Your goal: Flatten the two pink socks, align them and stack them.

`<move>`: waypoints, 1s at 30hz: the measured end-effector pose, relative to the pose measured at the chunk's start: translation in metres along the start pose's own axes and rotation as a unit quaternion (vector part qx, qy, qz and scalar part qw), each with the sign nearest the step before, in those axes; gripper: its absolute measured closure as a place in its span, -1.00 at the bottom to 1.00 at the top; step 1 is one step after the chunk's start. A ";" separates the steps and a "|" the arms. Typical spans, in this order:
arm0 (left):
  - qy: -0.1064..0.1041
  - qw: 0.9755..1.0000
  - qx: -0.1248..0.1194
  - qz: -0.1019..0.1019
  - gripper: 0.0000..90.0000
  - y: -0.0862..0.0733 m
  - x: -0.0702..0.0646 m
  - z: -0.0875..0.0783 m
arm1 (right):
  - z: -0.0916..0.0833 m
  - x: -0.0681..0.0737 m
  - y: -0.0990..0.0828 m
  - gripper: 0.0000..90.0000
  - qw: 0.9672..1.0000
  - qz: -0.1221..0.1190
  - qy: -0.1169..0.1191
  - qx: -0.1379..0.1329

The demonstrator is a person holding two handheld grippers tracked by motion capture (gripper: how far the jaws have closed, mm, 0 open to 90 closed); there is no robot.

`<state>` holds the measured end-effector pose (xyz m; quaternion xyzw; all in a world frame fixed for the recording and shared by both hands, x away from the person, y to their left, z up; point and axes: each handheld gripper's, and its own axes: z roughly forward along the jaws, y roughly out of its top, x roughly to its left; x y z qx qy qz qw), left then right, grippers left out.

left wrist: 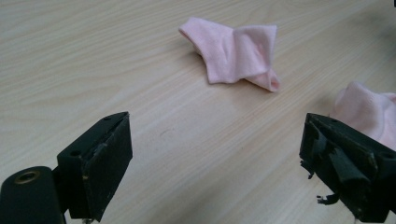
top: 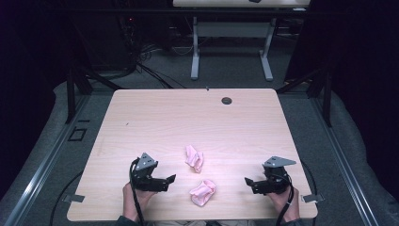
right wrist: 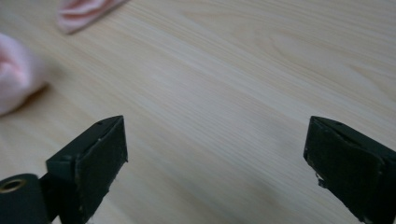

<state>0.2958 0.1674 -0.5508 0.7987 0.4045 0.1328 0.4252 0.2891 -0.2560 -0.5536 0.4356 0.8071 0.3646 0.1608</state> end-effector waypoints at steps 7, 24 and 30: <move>-0.019 1.000 0.004 0.001 -0.72 -0.012 -0.015 -0.001 | -0.001 0.053 0.028 -0.44 0.995 -0.075 0.069 -0.008; -0.036 0.999 0.017 -0.001 -0.58 -0.025 -0.026 0.003 | 0.058 0.124 0.041 0.77 0.971 -0.196 0.118 0.069; -0.065 0.997 0.030 0.009 -0.41 -0.025 -0.040 0.013 | 0.057 0.114 0.039 0.83 0.979 -0.142 0.140 0.049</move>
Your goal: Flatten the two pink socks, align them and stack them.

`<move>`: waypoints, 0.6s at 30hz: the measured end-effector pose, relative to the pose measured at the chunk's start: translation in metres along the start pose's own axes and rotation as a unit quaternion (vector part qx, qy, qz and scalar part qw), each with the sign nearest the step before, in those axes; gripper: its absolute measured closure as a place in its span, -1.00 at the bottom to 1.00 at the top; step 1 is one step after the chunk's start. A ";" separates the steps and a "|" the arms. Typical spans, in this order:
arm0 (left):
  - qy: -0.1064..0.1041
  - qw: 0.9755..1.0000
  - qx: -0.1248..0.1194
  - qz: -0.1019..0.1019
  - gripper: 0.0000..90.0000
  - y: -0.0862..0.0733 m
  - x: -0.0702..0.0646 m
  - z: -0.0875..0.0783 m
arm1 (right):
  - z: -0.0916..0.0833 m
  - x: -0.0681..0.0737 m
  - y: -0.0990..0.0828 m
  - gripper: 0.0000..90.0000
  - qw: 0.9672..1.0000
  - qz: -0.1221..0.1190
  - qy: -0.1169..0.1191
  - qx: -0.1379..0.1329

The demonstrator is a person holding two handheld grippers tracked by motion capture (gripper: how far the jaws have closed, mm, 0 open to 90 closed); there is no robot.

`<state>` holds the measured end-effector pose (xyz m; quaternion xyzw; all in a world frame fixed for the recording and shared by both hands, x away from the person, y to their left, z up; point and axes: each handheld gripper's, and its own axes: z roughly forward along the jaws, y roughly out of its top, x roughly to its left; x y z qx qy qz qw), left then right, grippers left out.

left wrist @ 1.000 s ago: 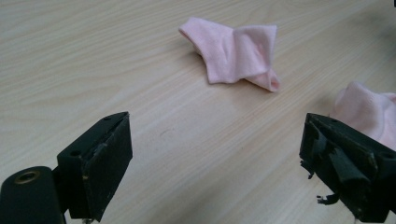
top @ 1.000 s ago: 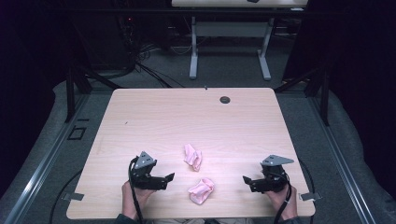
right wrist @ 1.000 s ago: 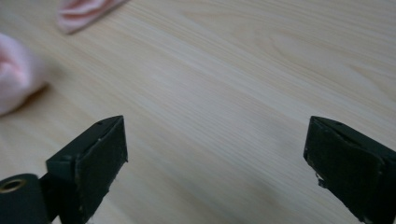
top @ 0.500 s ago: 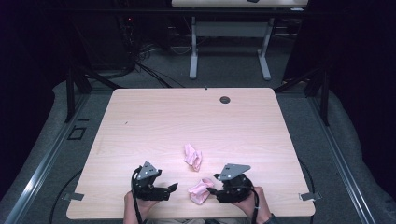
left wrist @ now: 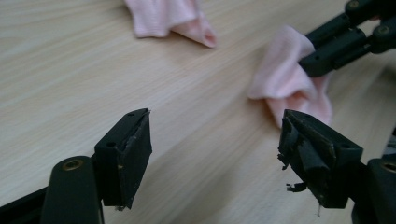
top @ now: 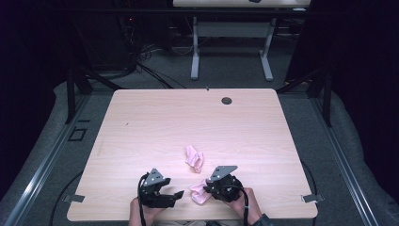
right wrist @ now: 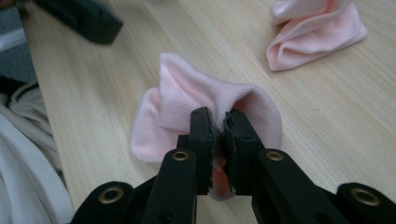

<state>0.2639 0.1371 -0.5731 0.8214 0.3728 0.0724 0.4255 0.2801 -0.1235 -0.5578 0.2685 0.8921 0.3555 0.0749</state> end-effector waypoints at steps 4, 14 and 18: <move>-0.023 1.000 0.004 0.006 -0.30 0.003 -0.008 0.009 | -0.008 -0.005 -0.001 0.83 0.999 0.031 0.004 -0.026; -0.056 0.997 0.042 0.039 0.17 0.017 -0.029 0.038 | -0.015 -0.009 -0.005 0.83 0.997 0.061 0.012 -0.049; -0.034 0.996 0.057 0.051 0.73 0.019 -0.032 0.042 | -0.024 -0.012 -0.009 0.83 0.995 0.072 0.012 -0.072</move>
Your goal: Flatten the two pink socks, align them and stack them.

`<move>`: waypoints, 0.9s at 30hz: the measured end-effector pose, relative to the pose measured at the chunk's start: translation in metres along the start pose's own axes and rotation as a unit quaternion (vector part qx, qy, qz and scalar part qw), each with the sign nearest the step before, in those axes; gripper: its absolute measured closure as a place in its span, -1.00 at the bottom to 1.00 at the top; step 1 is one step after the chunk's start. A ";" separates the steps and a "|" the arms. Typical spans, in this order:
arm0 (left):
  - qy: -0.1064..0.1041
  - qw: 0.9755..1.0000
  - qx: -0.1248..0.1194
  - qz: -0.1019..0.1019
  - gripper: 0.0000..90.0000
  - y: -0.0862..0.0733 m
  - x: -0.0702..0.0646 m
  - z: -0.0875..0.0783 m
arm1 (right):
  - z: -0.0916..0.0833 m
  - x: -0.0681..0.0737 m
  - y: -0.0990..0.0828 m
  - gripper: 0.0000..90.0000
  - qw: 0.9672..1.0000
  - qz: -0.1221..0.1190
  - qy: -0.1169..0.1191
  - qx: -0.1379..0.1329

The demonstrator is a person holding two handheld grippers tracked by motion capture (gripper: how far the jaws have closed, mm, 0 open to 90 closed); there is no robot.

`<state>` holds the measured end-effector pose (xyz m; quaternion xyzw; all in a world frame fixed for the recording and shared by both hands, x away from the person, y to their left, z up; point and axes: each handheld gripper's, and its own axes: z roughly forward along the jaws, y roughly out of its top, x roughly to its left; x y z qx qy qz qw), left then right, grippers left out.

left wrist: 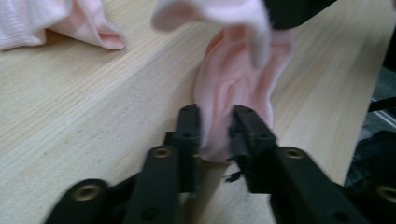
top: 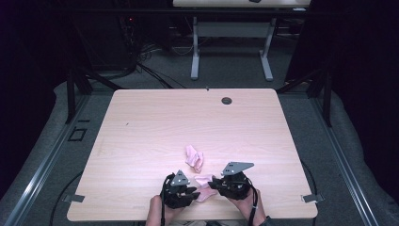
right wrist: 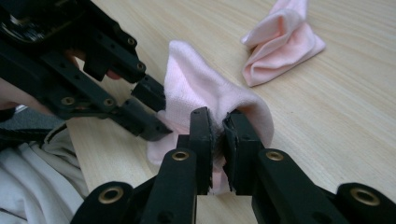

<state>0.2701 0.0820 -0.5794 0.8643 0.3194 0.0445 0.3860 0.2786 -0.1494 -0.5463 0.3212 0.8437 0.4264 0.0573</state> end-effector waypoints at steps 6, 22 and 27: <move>0.003 1.000 0.002 0.008 0.93 0.002 0.002 0.001 | -0.016 -0.009 -0.003 0.82 0.999 0.026 0.004 -0.026; 0.010 1.000 -0.005 -0.013 0.87 0.008 0.022 -0.020 | -0.033 -0.050 -0.031 0.43 0.990 0.077 -0.095 0.064; 0.011 0.999 -0.005 -0.030 0.37 0.007 0.025 -0.022 | -0.045 -0.041 -0.027 0.14 0.994 0.061 -0.085 0.021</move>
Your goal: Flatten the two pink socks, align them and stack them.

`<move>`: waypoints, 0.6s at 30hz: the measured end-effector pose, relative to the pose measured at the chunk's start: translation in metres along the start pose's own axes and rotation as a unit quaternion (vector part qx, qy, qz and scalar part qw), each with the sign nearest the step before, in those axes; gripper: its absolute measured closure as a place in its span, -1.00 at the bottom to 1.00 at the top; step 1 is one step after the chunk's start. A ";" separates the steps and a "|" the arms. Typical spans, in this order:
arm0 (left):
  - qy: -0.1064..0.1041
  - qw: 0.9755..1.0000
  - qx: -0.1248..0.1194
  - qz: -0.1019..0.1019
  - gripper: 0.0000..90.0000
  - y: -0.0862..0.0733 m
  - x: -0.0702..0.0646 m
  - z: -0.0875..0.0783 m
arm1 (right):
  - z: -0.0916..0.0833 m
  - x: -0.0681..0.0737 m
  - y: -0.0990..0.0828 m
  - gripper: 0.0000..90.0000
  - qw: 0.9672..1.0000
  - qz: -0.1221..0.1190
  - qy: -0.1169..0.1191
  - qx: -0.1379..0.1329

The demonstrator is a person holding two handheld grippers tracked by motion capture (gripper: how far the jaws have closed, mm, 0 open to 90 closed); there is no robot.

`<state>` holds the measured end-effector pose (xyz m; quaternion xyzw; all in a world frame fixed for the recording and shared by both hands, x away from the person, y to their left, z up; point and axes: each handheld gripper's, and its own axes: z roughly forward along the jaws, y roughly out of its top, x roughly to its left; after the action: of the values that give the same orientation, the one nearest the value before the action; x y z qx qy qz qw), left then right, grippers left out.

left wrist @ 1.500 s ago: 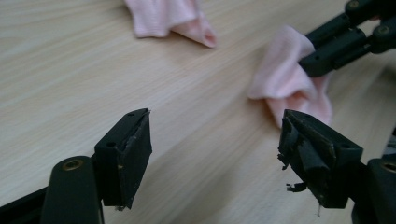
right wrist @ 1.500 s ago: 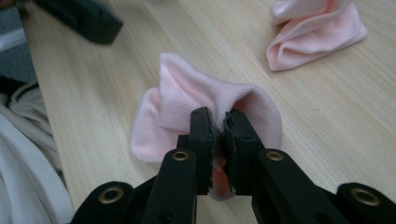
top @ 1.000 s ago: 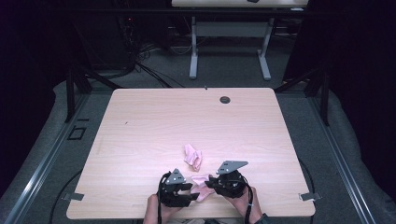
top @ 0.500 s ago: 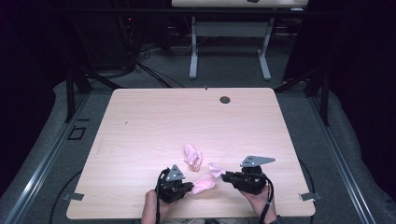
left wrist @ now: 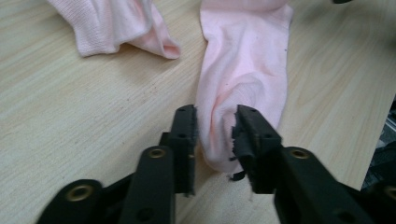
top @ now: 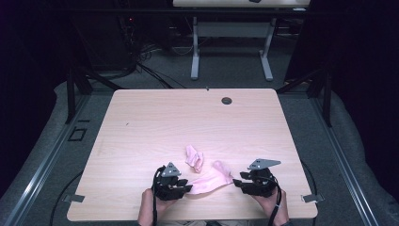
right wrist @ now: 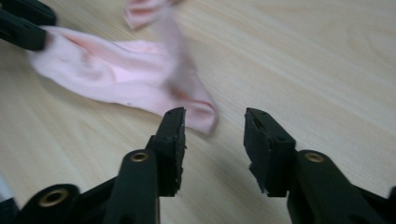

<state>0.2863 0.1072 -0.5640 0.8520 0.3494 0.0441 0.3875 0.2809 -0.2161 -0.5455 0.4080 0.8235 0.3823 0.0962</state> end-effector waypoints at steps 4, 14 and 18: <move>0.001 1.000 0.008 0.001 0.26 0.001 -0.004 0.003 | 0.011 0.015 0.016 -0.04 0.999 -0.046 0.002 0.017; 0.012 0.999 0.037 0.024 0.86 -0.001 -0.003 0.011 | 0.053 -0.006 0.018 0.62 0.997 -0.041 -0.013 0.058; 0.018 0.999 0.038 0.034 0.90 0.000 0.000 0.010 | 0.049 0.000 0.014 0.81 0.997 -0.043 -0.007 0.061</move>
<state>0.2896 0.1008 -0.5714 0.8764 0.3287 0.0597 0.3470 0.3123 -0.1837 -0.5697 0.3797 0.8616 0.3238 0.0931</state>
